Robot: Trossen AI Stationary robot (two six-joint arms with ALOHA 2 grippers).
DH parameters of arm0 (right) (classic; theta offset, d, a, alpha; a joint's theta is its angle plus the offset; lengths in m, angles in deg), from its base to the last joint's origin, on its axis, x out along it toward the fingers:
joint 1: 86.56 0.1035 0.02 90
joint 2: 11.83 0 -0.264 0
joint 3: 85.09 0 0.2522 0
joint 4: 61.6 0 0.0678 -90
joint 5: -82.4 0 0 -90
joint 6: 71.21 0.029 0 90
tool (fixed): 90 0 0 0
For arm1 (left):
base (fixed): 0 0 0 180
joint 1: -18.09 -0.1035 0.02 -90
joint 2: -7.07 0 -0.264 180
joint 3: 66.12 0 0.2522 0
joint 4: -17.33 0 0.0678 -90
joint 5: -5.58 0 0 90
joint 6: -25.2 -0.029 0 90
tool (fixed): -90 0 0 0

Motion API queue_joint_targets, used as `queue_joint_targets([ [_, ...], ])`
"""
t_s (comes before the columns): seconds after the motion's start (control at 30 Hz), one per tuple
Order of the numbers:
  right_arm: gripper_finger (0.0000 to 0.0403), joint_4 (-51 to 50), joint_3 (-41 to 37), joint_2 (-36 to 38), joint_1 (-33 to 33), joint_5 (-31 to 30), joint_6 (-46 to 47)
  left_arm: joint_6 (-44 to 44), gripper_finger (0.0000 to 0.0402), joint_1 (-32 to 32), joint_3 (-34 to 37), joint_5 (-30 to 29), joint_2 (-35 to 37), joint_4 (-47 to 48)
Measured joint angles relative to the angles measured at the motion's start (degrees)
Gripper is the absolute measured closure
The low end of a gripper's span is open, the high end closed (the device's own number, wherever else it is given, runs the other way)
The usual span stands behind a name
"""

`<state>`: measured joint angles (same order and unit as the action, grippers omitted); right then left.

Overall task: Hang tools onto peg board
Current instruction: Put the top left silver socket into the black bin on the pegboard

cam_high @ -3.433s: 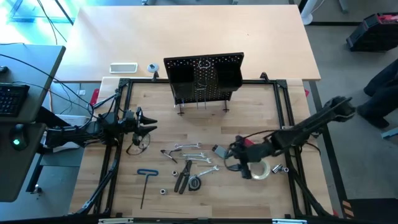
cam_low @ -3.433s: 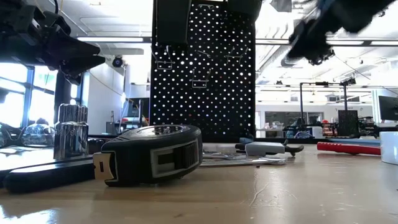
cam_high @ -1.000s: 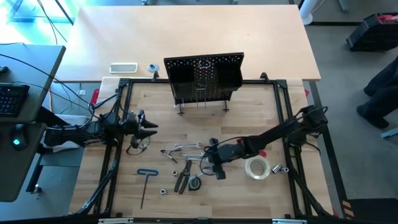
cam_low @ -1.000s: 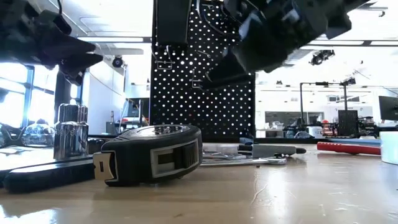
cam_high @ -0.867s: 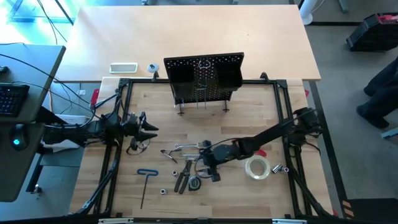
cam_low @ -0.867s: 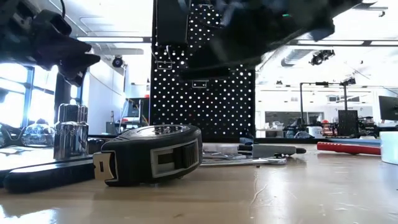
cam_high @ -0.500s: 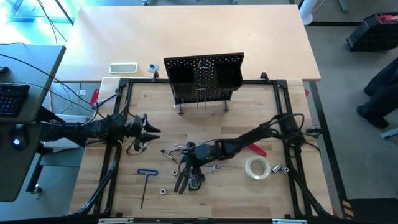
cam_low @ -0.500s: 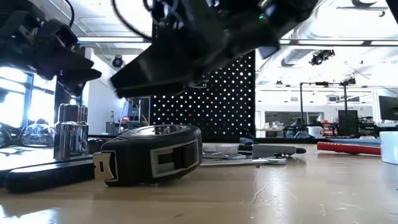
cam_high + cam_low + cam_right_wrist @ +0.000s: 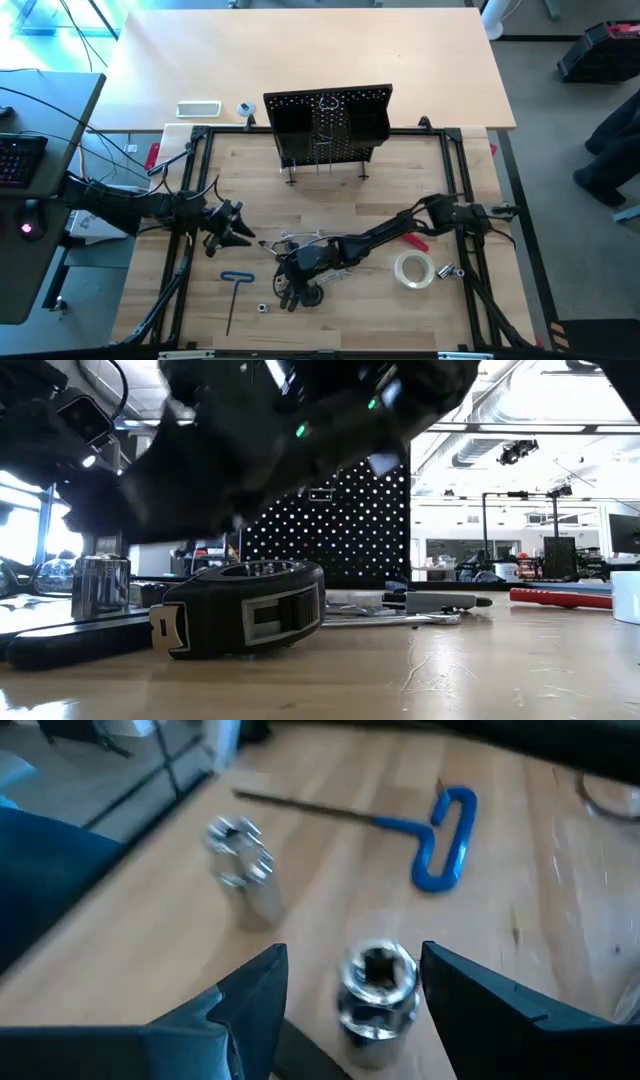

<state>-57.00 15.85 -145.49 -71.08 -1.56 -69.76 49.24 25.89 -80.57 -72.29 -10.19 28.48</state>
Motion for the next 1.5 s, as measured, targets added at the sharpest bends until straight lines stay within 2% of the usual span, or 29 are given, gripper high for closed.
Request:
queue_joint_targets([
  [0.2, 0.0193, -1.7, 5.2, -4.0, 0.1, -2.6, 1.6, -0.1, 0.0264, 0.6, 0.0, -0.6, -0.1, 0.2],
  [0.43, 0.0296, -9.1, 8.0, -3.9, 1.0, -3.0, 1.3, -1.6, 0.0264, 0.6, 0.0, -0.8, -0.1, 0.3],
  [0.73, 0.0297, -16.7, 11.3, -3.6, 2.3, -4.6, 1.1, -1.7, 0.0264, 0.6, 0.0, -1.2, -0.1, 0.0],
  [0.83, 0.0297, -23.9, 14.7, -3.0, 2.6, -5.0, 0.0, -1.7, 0.0264, 0.6, 0.0, -2.2, -0.1, -0.2],
  [1.17, 0.0297, -48.4, 30.7, 3.5, 4.0, -12.6, -7.5, -2.7, 0.0264, 0.6, 0.0, -5.3, -0.1, -0.3],
  [1.5, 0.0297, -75.9, 47.9, 10.9, -0.3, -27.5, -10.5, -6.9, 0.0264, 0.6, 0.0, -10.4, -0.1, -0.3],
])
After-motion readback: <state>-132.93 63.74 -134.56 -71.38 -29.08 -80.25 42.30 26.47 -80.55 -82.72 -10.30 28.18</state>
